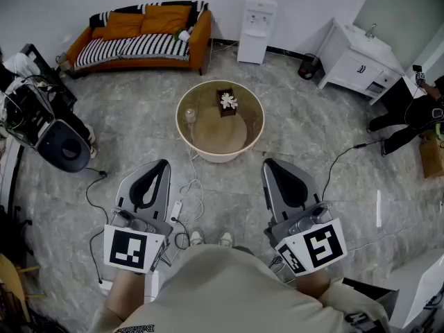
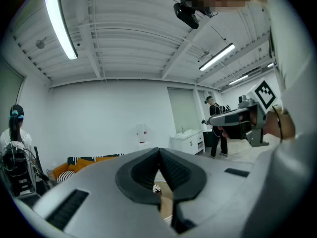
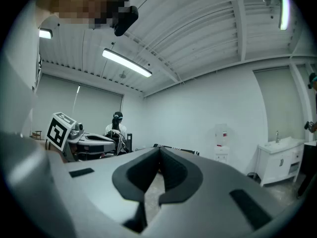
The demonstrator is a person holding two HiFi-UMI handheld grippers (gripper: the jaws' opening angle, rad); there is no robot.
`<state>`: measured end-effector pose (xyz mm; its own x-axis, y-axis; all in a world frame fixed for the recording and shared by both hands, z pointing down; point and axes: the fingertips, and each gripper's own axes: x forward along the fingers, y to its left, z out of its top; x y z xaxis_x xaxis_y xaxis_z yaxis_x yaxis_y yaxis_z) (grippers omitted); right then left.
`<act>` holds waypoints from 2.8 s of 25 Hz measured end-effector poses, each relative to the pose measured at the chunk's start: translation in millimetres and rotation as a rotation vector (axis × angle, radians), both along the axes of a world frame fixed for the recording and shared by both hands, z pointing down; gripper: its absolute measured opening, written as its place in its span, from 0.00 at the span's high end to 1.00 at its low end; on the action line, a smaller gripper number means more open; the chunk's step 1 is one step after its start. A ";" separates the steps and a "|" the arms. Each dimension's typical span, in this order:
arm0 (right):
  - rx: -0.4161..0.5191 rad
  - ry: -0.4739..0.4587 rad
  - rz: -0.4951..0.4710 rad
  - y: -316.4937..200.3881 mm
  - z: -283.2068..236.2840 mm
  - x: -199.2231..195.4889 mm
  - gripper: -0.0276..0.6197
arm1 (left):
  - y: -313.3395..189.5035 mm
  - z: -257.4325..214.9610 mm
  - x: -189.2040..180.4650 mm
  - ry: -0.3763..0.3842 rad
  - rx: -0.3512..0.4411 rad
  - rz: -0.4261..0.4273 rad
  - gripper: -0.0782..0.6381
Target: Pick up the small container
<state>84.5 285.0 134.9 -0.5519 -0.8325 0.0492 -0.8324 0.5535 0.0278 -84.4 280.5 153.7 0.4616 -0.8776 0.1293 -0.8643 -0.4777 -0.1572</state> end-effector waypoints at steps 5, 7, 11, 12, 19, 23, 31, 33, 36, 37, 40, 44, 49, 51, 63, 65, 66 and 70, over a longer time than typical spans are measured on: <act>0.003 0.002 -0.002 1.7 2.2 2.5 0.96 | -0.3 4.7 0.1 -0.004 0.000 -0.012 0.88; -0.002 -0.005 -0.004 -1.3 0.3 4.9 0.96 | -3.7 4.3 2.2 -0.019 -0.002 -0.016 0.88; -0.014 0.010 -0.013 -6.3 6.3 9.3 0.96 | -7.8 12.6 7.9 -0.041 -0.019 -0.033 0.88; -0.017 0.016 -0.016 -7.4 7.9 9.7 0.96 | -9.1 14.2 9.0 -0.042 -0.024 -0.037 0.88; -0.030 0.029 -0.041 -6.3 17.1 17.7 0.96 | -6.0 19.2 19.2 -0.055 -0.024 -0.049 0.88; -0.022 0.038 -0.056 0.8 18.0 24.6 0.96 | -1.8 28.7 26.2 -0.061 -0.051 -0.071 0.88; -0.028 0.047 -0.066 17.7 28.6 42.2 0.96 | 13.3 37.7 45.8 -0.061 -0.032 -0.052 0.88; -0.028 0.046 -0.067 17.2 29.2 45.1 0.96 | 12.7 40.5 48.3 -0.054 -0.039 -0.054 0.88; -0.026 0.054 -0.070 11.4 30.5 45.6 0.96 | 7.0 41.3 49.1 -0.047 -0.043 -0.063 0.88; -0.025 0.057 -0.072 8.5 30.7 44.8 0.96 | 3.9 40.6 48.8 -0.042 -0.041 -0.059 0.88; -0.025 0.066 -0.073 -3.8 34.0 43.5 0.96 | -9.3 37.3 47.9 0.010 -0.030 -0.039 0.88; -0.037 0.075 -0.079 -21.9 41.1 38.2 0.96 | -28.1 38.6 39.9 0.002 -0.013 -0.055 0.88; -0.046 0.083 -0.080 -56.7 49.4 31.9 0.96 | -61.1 44.0 27.5 -0.003 -0.009 -0.073 0.88; -0.055 0.086 -0.082 -72.0 54.7 28.5 0.96 | -75.5 47.3 23.3 -0.007 -0.006 -0.076 0.88; -0.101 0.106 -0.092 -188.4 68.6 -8.8 0.96 | -190.8 63.3 -12.6 -0.043 -0.056 -0.090 0.88; -0.106 0.105 -0.091 -210.6 68.7 -17.3 0.96 | -213.1 64.5 -21.0 -0.047 -0.061 -0.086 0.88; -0.107 0.105 -0.091 -221.8 68.9 -22.3 0.96 | -224.3 65.1 -24.9 -0.049 -0.062 -0.081 0.88; -0.114 0.113 -0.089 -262.4 69.8 -42.9 0.96 | -263.5 66.4 -39.0 -0.051 -0.061 -0.062 0.88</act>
